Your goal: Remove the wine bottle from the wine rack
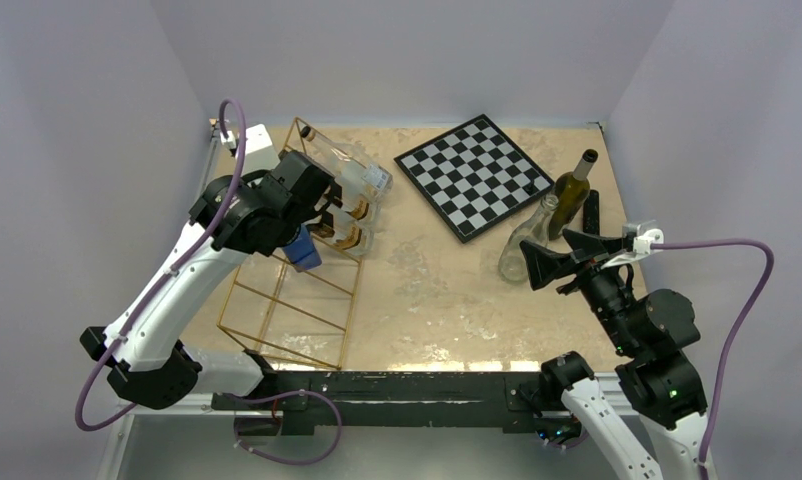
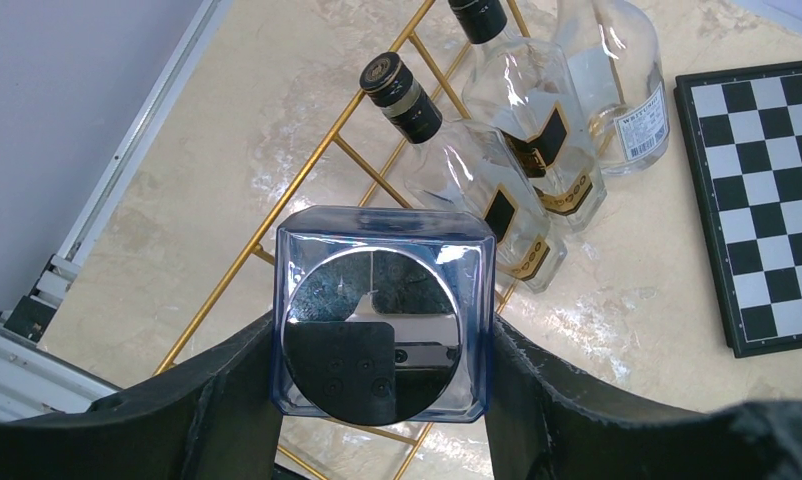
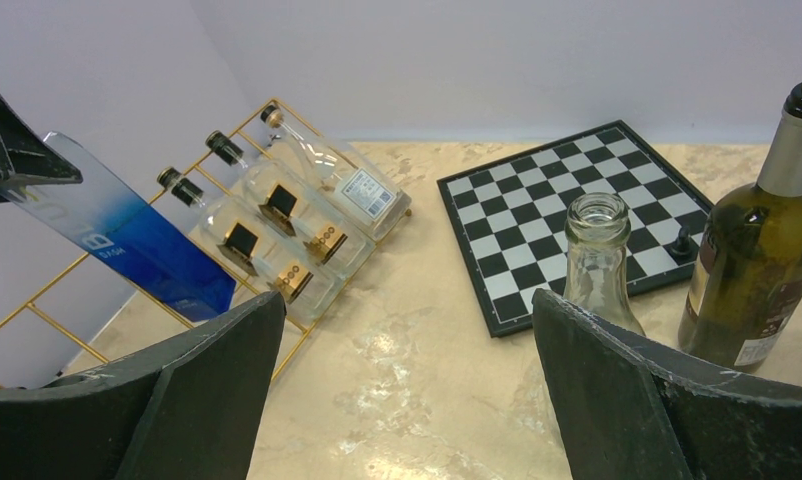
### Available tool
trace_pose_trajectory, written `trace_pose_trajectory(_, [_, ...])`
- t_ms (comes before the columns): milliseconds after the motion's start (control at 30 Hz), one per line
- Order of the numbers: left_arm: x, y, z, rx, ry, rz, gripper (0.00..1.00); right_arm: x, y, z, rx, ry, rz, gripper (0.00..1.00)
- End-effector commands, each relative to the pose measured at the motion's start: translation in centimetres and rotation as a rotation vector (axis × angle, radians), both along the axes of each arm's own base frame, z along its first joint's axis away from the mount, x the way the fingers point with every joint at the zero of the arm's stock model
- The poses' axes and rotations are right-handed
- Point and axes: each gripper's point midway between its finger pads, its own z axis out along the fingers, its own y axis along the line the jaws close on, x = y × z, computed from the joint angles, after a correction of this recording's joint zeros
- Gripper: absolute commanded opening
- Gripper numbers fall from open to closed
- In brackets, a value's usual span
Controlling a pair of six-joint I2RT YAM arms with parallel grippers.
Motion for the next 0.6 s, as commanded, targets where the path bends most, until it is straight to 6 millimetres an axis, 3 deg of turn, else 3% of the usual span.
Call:
trace_pose_trajectory(0, [0.7,0.9,4.3,-0.078,-0.179,0.062,0.0,0.3,0.3,0.4,0.013,-0.013,0.006,0.99])
trace_pose_trajectory(567, [0.5,1.1,6.5,-0.165,-0.241,0.102,0.0,0.4,0.3,0.0,0.016,-0.006,0.006,0.99])
